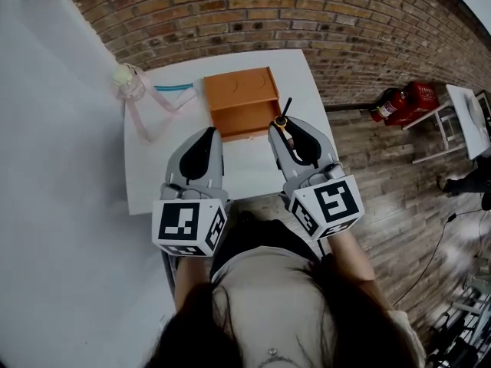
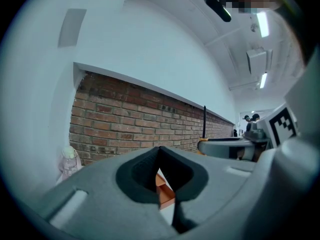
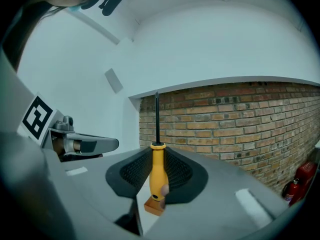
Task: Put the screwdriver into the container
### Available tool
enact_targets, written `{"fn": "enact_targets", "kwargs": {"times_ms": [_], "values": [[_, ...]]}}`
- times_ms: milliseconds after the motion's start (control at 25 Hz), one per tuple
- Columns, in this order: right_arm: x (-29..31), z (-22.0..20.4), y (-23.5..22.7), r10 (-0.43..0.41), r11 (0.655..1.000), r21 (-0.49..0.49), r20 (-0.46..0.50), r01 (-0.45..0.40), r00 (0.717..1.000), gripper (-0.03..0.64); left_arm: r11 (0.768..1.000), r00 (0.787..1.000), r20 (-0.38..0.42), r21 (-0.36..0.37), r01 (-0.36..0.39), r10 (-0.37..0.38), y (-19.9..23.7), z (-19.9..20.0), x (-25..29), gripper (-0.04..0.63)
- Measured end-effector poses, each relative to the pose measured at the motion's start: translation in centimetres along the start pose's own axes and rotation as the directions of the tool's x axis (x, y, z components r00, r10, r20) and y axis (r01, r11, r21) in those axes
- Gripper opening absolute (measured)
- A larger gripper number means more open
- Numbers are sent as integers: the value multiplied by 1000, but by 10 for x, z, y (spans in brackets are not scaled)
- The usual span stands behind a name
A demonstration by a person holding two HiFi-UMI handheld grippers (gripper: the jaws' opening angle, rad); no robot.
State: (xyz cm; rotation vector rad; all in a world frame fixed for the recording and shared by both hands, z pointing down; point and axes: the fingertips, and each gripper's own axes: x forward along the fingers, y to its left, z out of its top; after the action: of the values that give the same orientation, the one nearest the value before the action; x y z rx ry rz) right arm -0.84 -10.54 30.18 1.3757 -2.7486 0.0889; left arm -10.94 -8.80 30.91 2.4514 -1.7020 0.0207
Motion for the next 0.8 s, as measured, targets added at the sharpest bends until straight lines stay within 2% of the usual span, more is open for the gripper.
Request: {"fn": "enact_targets", "kwargs": {"times_ms": [800], "values": [[47, -5, -23, 23, 998, -59, -44, -25, 999, 75, 999, 999, 14, -16, -44, 44, 29, 9, 29, 0]]}}
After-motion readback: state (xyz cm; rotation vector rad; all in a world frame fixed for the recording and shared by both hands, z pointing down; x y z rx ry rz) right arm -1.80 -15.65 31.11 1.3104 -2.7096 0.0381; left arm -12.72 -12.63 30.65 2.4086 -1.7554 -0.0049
